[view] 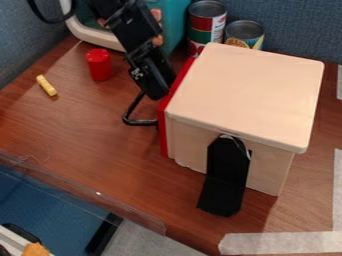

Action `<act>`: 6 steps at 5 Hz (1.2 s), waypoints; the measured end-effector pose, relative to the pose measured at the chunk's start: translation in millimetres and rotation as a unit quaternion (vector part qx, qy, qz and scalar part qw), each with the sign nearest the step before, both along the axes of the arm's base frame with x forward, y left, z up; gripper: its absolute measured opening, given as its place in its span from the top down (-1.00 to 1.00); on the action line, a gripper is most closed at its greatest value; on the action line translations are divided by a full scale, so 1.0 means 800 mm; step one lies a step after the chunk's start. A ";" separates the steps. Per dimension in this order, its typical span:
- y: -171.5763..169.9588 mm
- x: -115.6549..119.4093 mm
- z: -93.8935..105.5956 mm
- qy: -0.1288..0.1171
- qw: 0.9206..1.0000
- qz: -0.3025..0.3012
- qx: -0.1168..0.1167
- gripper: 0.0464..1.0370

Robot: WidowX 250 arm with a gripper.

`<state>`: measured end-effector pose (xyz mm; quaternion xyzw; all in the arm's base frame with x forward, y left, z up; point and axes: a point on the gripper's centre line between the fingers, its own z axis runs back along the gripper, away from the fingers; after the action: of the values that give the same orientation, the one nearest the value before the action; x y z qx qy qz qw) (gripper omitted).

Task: Close the drawer

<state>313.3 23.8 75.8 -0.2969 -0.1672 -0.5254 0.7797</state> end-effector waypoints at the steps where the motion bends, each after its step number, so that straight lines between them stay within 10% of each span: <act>1: -0.013 -0.006 0.002 0.010 1.000 -0.013 -0.021 -0.92; 3: -0.022 -0.014 -0.007 0.034 0.997 -0.025 -0.057 -0.92; 4: -0.011 -0.017 -0.007 0.027 0.999 -0.017 -0.039 -0.92; 6: 0.070 -0.044 0.082 -0.098 0.985 0.043 0.134 -0.92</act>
<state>278.2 79.5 141.3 -0.1295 -0.1839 -0.5355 0.8141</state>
